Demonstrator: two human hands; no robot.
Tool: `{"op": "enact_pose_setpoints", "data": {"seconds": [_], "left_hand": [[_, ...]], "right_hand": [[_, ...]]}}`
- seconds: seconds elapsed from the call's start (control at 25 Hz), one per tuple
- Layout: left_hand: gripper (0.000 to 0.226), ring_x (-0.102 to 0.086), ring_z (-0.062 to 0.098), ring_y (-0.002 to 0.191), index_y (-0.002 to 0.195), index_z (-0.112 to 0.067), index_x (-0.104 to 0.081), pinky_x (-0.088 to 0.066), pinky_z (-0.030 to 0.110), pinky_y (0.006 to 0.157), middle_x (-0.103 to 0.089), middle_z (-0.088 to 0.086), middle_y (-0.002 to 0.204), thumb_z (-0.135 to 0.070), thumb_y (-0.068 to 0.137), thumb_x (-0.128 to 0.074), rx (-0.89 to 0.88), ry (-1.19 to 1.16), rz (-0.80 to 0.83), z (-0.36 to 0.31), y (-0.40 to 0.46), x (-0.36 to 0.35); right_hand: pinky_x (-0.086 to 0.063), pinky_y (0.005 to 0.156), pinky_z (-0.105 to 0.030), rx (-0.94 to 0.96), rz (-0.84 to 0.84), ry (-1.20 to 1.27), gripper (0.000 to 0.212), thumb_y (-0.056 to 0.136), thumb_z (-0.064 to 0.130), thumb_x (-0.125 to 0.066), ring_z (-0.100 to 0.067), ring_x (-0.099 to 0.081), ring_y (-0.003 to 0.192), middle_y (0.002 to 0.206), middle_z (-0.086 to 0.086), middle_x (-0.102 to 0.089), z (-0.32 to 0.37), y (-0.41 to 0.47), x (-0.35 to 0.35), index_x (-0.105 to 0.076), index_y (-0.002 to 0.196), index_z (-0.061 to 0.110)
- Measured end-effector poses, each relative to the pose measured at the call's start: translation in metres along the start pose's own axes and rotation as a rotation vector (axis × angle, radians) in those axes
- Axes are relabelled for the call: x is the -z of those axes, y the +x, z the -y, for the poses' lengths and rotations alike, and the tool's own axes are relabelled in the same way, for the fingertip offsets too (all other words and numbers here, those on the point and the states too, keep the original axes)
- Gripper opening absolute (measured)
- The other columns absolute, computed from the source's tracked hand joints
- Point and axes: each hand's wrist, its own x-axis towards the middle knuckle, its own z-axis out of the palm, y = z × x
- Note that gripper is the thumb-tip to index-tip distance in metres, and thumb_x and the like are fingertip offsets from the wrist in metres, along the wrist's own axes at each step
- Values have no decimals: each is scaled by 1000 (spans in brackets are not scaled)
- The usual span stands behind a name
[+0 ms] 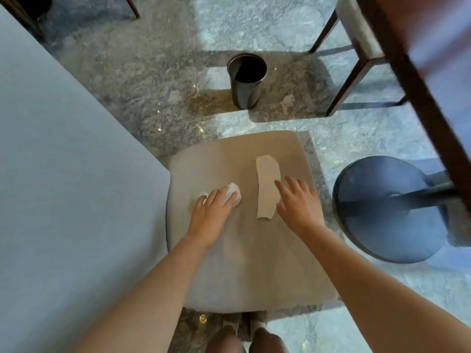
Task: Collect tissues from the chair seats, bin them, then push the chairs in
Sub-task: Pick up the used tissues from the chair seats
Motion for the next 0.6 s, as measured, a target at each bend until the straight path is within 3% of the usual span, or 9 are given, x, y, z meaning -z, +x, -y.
{"op": "enact_pose_setpoints", "data": {"seconds": [0.12,0.28,0.44,0.52,0.6], "left_hand": [[73,-64,28,99,114,-13,-61,-53,38,72,-62,11,123,9,47,-75,-80,36,-13,17,17,-35],[70,-64,32,98,118,-8,-59,-55,38,62,-61,15,124,11,52,-73,-131,12,1,38,27,-73],[51,-65,30,91,112,-8,-63,-57,32,58,-67,12,111,2,62,-60,-143,-50,-12,45,30,-86],[48,-65,31,87,107,-8,-65,-53,31,52,-68,12,103,6,61,-67,-137,-106,12,45,32,-85],[45,-65,29,79,99,-10,-67,-47,28,45,-68,9,92,6,57,-76,-113,-140,20,43,35,-79]], "right_hand": [[-27,108,-44,25,84,-38,63,91,28,-51,-29,-19,138,155,-8,-16,-8,34,-38,-16,144,22],[-20,113,-45,55,194,-38,68,92,27,-51,-28,-8,143,157,-6,-4,-13,61,-79,-10,146,24],[-41,100,-44,86,135,24,52,89,21,-55,-32,-29,133,149,-11,-32,-18,65,-94,-37,137,17],[-49,82,-42,98,20,84,37,86,12,-58,-34,-46,116,131,-13,-53,-17,61,-98,-56,122,12],[-47,69,-37,65,-41,122,26,85,7,-55,-31,-51,103,115,-10,-63,-14,57,-97,-64,109,10]]}}
